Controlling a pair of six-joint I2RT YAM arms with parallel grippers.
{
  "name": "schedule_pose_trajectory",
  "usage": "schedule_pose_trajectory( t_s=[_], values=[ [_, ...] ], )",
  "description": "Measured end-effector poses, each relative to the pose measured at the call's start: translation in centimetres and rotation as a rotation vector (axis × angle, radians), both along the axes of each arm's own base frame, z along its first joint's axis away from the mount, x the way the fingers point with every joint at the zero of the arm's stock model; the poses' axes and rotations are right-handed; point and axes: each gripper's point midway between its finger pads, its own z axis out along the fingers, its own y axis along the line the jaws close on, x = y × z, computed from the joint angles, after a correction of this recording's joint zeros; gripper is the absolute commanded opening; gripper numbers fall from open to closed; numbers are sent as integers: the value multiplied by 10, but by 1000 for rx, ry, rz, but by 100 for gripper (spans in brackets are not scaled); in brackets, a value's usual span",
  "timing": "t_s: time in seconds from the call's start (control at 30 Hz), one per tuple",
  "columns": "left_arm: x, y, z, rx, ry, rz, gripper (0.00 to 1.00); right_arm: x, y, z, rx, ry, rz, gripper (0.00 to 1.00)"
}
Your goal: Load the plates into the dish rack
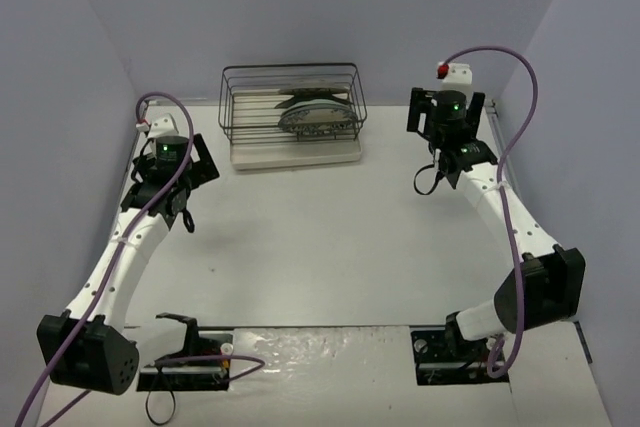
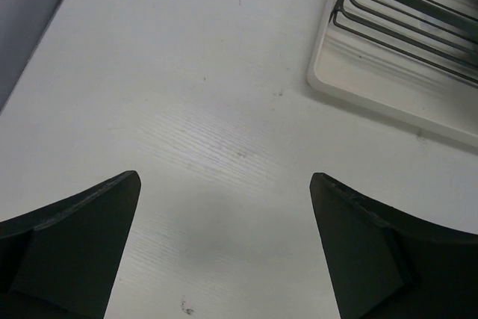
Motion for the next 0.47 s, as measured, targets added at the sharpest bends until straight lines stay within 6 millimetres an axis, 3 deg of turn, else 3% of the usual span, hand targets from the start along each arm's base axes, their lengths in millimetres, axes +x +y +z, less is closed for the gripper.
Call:
schedule_pose_trajectory(
  t_s=[0.07, 0.13, 0.2, 0.27, 0.47],
  values=[
    [-7, 4, -3, 4, 0, 21, 97, -17, -26, -43, 34, 86, -135, 100],
    [-8, 6, -2, 3, -8, 34, 97, -36, -37, -73, 59, 142, -210, 100],
    [-8, 7, -2, 2, -13, 40, 97, -55, -43, -87, 77, 161, -254, 100],
    [-9, 8, -1, 6, -16, 47, 97, -70, -49, -83, 104, 135, -286, 100],
    [-15, 12, -1, 15, -23, 61, 97, -102, -57, -6, 254, -150, -281, 100]
  ],
)
